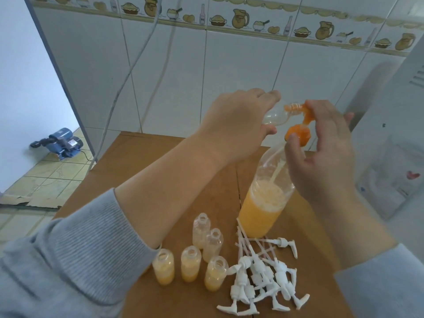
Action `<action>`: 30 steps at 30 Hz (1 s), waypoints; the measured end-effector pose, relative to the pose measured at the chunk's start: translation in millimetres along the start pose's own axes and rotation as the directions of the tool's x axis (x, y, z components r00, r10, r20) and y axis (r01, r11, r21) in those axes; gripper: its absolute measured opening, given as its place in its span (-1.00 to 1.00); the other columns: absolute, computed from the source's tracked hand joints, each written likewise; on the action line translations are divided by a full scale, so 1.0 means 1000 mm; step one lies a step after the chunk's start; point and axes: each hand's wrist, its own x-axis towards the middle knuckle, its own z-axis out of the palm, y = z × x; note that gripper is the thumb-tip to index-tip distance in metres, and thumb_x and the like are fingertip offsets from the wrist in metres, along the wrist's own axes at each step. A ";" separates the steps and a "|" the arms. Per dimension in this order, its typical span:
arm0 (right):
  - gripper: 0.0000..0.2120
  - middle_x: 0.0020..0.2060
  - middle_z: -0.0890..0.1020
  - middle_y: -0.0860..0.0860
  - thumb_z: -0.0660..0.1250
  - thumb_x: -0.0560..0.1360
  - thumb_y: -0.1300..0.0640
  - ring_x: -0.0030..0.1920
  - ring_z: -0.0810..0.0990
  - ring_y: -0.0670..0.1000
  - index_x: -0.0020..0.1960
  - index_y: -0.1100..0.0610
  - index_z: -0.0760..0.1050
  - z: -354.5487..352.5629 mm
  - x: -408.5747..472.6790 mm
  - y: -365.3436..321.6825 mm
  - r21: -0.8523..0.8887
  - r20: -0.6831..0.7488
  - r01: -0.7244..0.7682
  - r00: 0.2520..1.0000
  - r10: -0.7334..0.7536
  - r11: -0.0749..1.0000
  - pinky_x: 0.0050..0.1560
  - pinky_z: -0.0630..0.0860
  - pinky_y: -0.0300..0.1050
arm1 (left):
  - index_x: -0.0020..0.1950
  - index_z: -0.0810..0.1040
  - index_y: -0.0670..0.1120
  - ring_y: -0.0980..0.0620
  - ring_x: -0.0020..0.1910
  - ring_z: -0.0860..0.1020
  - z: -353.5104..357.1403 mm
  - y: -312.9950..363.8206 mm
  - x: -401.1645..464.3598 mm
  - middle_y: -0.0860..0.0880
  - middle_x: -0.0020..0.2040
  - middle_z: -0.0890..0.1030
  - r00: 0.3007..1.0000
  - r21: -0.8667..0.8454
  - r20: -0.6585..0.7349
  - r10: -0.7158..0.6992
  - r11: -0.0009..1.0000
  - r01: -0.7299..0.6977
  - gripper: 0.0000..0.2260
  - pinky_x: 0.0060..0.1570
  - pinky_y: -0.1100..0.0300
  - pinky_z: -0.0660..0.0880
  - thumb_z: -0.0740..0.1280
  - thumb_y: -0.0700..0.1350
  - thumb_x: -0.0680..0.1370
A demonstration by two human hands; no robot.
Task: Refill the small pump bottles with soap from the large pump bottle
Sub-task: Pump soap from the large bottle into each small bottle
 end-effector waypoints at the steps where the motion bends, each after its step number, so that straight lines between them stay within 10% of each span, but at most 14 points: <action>1: -0.59 0.27 0.47 0.09 0.22 0.51 0.15 0.34 0.33 -0.01 0.34 0.18 0.37 0.004 -0.002 0.000 0.007 -0.024 -0.011 1.000 0.011 1.000 0.48 0.09 0.12 | 0.40 0.34 -0.02 -0.01 0.07 0.53 0.001 0.000 -0.001 0.03 0.16 0.55 1.000 -0.003 0.001 -0.001 1.000 0.001 -0.55 0.03 0.15 0.40 0.28 0.07 0.55; 8: -0.60 0.26 0.49 0.10 0.12 0.51 0.16 0.36 0.34 0.01 0.32 0.20 0.38 0.008 -0.005 0.006 0.028 0.015 -0.012 1.000 0.012 1.000 0.49 -0.09 -0.19 | 0.42 0.32 -0.04 -0.03 0.10 0.52 0.004 0.001 -0.003 0.01 0.20 0.54 0.998 0.003 0.064 -0.021 1.000 0.020 -0.55 0.08 0.11 0.43 0.26 0.07 0.56; 30: -0.65 0.17 0.54 0.14 0.19 0.49 0.21 0.27 0.44 0.05 0.26 0.26 0.44 0.015 0.000 -0.002 0.030 -0.138 0.032 0.990 -0.027 0.999 0.46 0.12 0.17 | 0.40 0.34 0.00 -0.02 0.08 0.52 -0.005 0.001 0.002 0.04 0.16 0.54 0.998 0.009 0.056 -0.019 1.000 0.018 -0.56 0.07 0.10 0.44 0.29 0.07 0.55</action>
